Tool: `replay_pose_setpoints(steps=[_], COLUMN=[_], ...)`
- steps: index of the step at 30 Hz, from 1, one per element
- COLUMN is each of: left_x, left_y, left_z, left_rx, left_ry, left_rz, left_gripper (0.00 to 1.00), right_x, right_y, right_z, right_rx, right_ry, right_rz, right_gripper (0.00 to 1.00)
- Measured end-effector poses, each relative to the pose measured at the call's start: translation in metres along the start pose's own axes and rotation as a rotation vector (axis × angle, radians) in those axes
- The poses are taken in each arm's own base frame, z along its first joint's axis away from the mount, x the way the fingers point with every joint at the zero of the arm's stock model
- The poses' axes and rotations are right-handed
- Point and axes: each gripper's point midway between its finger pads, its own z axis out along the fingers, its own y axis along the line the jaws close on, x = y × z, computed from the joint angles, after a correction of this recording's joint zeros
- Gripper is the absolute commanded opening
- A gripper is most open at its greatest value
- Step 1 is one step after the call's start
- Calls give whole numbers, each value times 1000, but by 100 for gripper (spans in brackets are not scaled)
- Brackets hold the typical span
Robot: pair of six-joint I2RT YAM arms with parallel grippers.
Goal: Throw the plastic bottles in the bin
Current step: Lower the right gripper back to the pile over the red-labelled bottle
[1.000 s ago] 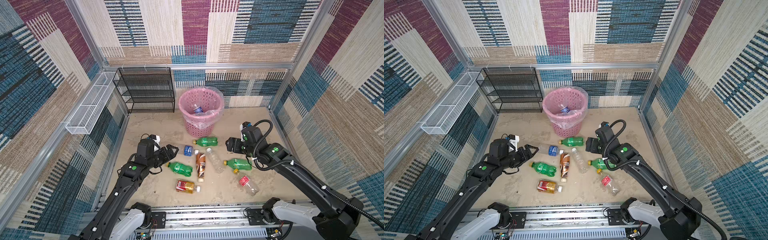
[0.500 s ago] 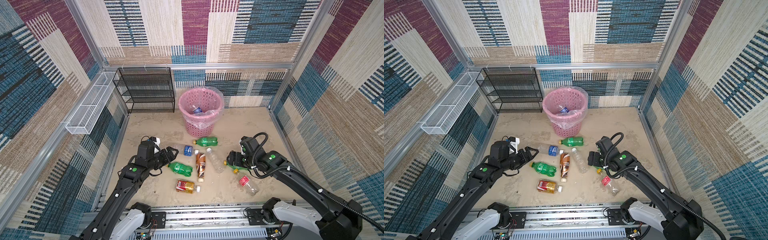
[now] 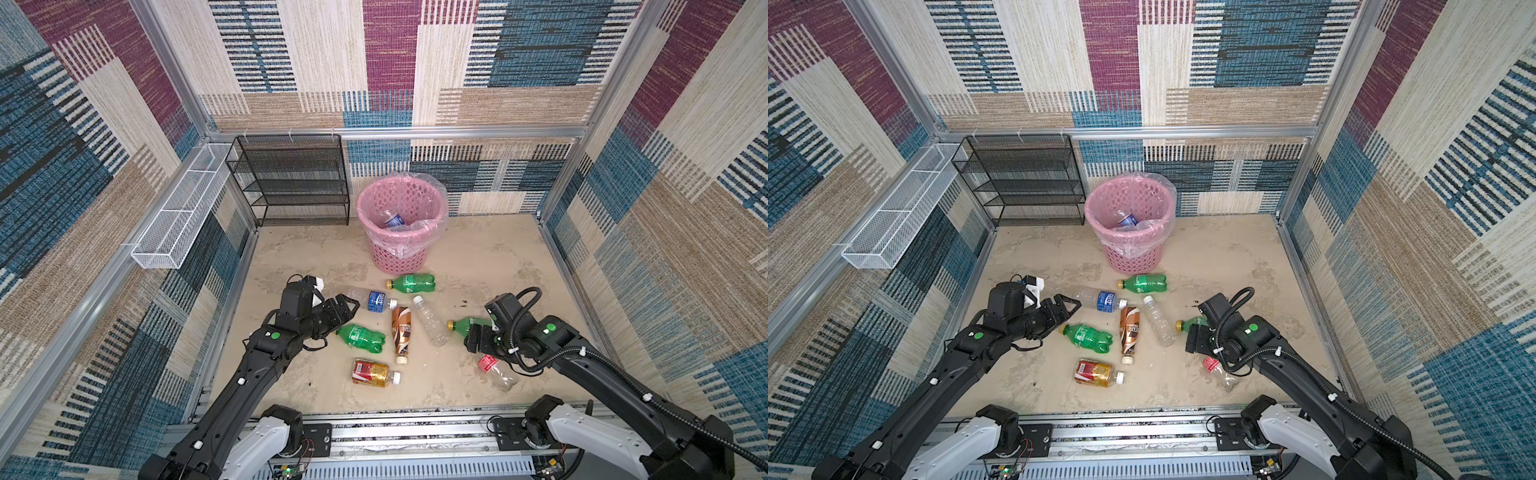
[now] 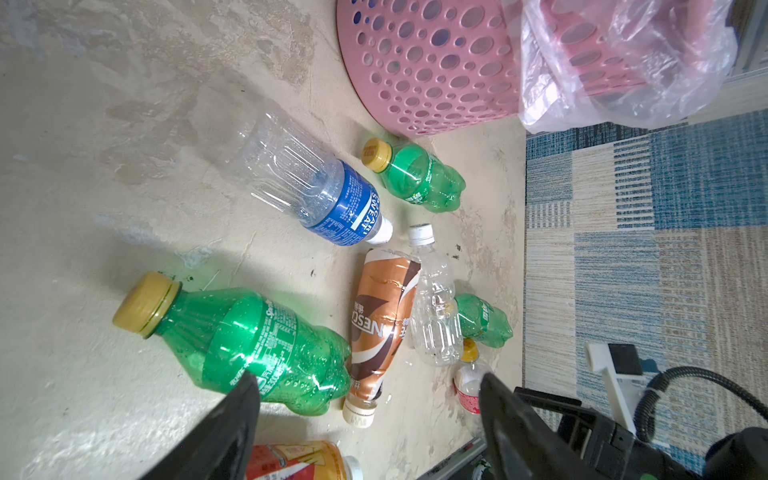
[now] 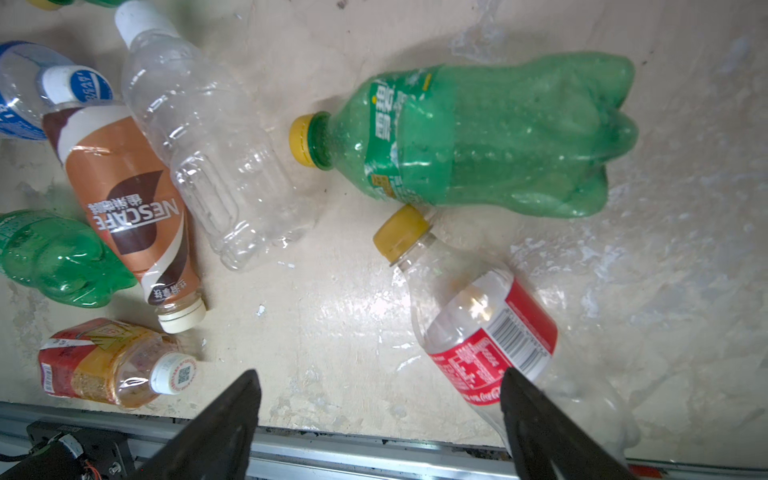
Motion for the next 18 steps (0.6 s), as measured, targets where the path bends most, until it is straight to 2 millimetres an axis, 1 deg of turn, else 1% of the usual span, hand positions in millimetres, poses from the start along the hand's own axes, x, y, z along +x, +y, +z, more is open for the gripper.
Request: replay_pose_setpoints(steps=[7,12,15,18], left_x=[1,1,1,1], left_y=[1,1,1,1], left_z=[1,1,0,0], left_rx=[-1,-1,1,1], left_ry=[2,3,1,1], left_rz=[-4,-4,-3,-3], left_gripper=[84,84,84,84], right_x=[17,21,24,26], right_y=[-19,-27,-30,-33], right_z=[13,17,20,23], right_rx=[84,121,134,148], right_ry=[72,85,98,112], right_rz=[20,25,26,26], right_gripper=[94,95,95,92])
